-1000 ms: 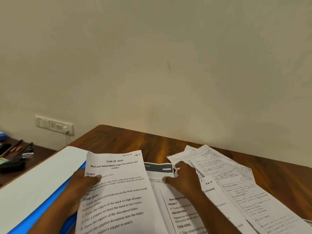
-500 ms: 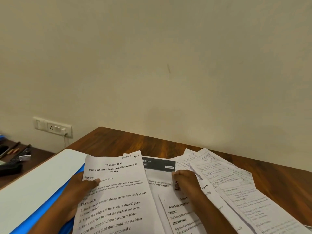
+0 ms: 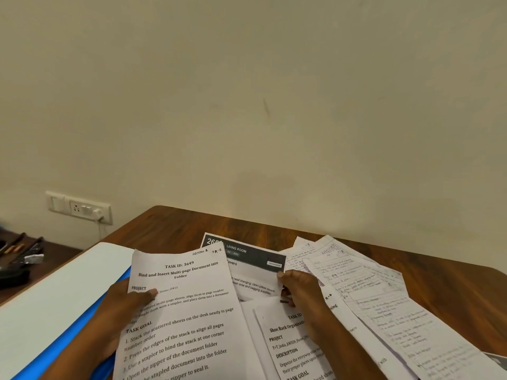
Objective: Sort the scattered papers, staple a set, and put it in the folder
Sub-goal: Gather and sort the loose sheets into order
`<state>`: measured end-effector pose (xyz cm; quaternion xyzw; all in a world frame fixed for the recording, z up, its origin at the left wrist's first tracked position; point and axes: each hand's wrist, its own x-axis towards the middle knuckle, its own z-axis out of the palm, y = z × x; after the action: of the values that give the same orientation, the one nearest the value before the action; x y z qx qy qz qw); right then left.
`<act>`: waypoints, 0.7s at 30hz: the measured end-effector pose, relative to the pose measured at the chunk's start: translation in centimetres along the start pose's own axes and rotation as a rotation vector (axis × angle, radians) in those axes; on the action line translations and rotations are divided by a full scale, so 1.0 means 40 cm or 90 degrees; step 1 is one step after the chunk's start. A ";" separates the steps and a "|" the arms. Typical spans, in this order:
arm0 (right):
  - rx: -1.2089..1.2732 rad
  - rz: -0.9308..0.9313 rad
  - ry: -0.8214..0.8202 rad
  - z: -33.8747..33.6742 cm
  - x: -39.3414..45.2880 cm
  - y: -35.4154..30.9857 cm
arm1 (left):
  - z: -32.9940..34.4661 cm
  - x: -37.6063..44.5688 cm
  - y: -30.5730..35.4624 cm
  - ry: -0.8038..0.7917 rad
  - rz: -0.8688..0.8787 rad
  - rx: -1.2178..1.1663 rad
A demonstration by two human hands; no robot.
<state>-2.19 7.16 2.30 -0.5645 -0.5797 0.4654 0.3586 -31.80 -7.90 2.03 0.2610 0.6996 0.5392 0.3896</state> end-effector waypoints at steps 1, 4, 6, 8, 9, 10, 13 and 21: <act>-0.001 -0.005 0.004 0.000 -0.002 -0.002 | 0.000 -0.001 0.000 0.003 0.002 0.000; 0.025 -0.009 0.016 -0.002 0.005 -0.017 | 0.002 0.001 0.000 0.005 0.005 -0.002; 0.032 -0.018 0.014 -0.009 0.010 -0.037 | 0.003 0.001 0.000 0.008 0.009 -0.003; 0.046 -0.029 0.016 -0.021 0.020 -0.057 | 0.002 0.001 -0.001 0.012 0.021 -0.003; 0.055 -0.040 0.022 -0.030 0.026 -0.070 | 0.000 0.002 -0.001 0.008 0.023 -0.006; 0.063 -0.053 0.032 -0.041 0.033 -0.082 | -0.001 0.004 -0.002 0.001 0.022 -0.011; 0.117 -0.100 0.076 -0.082 0.048 -0.127 | -0.005 0.005 -0.004 -0.012 0.022 -0.027; 0.265 -0.211 0.197 -0.228 -0.005 -0.269 | -0.011 0.007 -0.009 -0.009 0.007 -0.059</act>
<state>2.96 8.96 15.31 -0.4411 -0.4944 0.4179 0.6216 -32.29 -8.04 1.66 0.2509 0.6696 0.5711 0.4032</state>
